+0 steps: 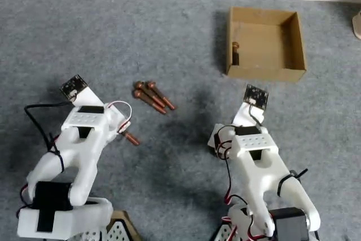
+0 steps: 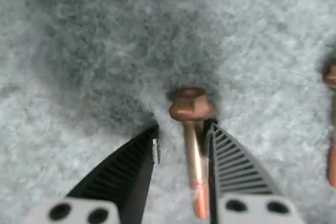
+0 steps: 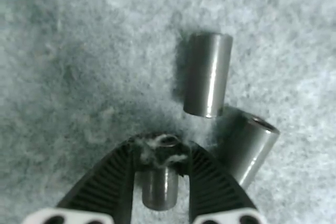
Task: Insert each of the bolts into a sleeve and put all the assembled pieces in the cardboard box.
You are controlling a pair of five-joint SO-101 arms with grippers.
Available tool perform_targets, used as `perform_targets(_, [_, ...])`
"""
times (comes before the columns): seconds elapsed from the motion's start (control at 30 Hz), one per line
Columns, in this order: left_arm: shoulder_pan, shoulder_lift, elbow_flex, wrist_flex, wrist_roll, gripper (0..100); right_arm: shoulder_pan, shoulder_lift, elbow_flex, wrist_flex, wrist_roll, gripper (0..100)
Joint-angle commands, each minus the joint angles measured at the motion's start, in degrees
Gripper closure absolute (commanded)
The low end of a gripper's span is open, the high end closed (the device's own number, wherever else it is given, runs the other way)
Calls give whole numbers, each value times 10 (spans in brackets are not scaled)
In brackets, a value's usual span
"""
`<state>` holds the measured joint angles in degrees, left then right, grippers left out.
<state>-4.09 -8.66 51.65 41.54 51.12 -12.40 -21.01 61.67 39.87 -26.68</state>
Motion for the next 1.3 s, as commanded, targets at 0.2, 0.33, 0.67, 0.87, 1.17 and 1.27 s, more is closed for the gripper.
perform_targets(0.2, [3,16,-22,-32,3,854,-22,-137,2,75,-4,994])
perform_targets(0.33, [-13,15,-66,-9,-1,902,-70,-243,36,107,-3,994])
perform_targets(0.67, [-29,21,-82,-1,-61,992,-91,-429,132,107,91,994])
perform_targets(0.87, [-21,15,-84,0,-62,994,-91,-521,164,106,165,994])
perform_targets(1.17, [-10,15,-171,66,-98,994,-91,-656,167,107,268,994])
perform_targets(1.27, [6,15,-212,104,-136,994,-90,-696,196,106,307,994])
